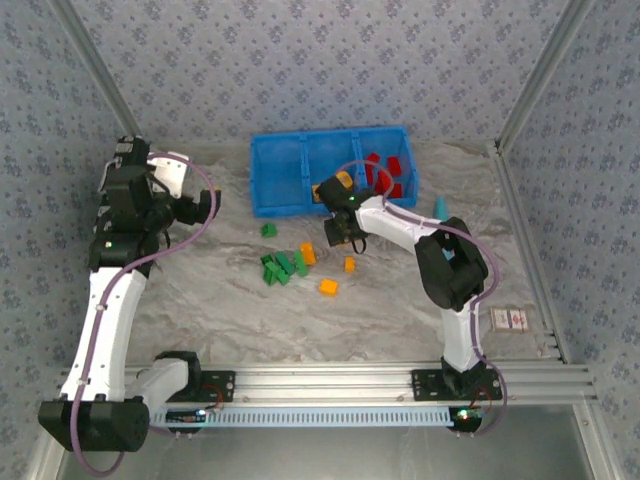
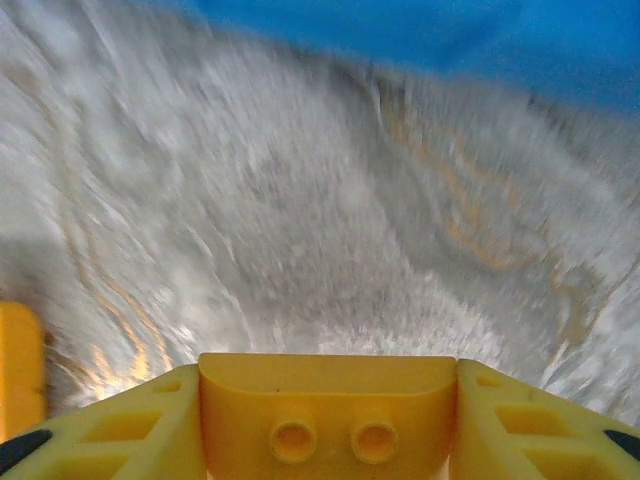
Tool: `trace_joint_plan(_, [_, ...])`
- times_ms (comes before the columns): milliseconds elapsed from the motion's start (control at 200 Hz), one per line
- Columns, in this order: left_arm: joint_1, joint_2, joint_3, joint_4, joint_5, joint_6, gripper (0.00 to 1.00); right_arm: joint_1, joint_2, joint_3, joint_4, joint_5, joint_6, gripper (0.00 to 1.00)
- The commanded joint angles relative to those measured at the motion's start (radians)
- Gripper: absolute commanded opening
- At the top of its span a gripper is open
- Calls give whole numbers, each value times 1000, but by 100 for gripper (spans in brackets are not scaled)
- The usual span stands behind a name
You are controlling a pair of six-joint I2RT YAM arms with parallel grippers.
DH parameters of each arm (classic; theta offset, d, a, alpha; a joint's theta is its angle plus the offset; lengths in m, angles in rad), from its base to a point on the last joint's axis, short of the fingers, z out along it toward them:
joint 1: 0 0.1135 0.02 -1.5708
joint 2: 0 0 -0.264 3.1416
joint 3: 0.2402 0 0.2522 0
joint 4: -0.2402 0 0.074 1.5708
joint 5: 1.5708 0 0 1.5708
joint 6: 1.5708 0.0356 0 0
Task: Sort the legos into containers by color
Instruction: Pick up the lego from the center of the table, then place the lego in the container.
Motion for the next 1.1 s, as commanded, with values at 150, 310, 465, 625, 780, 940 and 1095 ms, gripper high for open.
trace_joint_plan(150, [27, 17, -2, 5, -8, 22, 100, -57, 157, 347, -83, 1, -104, 51])
trace_joint_plan(310, [45, 43, 3, 3, -24, 20, 100, -93, 346, 646, -146, -21, -150, 51])
trace_joint_plan(465, [60, 70, 18, -9, -36, 30, 100, -118, 527, 929, -220, -31, -177, 51])
trace_joint_plan(625, [101, 73, 33, 4, -6, 11, 100, -137, 596, 1035, -232, -23, -182, 53])
trace_joint_plan(780, [113, 85, 39, 3, 29, -8, 100, -138, 565, 989, -206, -39, -166, 62])
trace_joint_plan(940, [114, 58, 41, 12, 49, -20, 100, -118, 491, 937, -232, -39, -160, 70])
trace_joint_plan(1095, [113, 3, 26, 29, 55, -30, 100, -97, 362, 771, -189, -13, -157, 72])
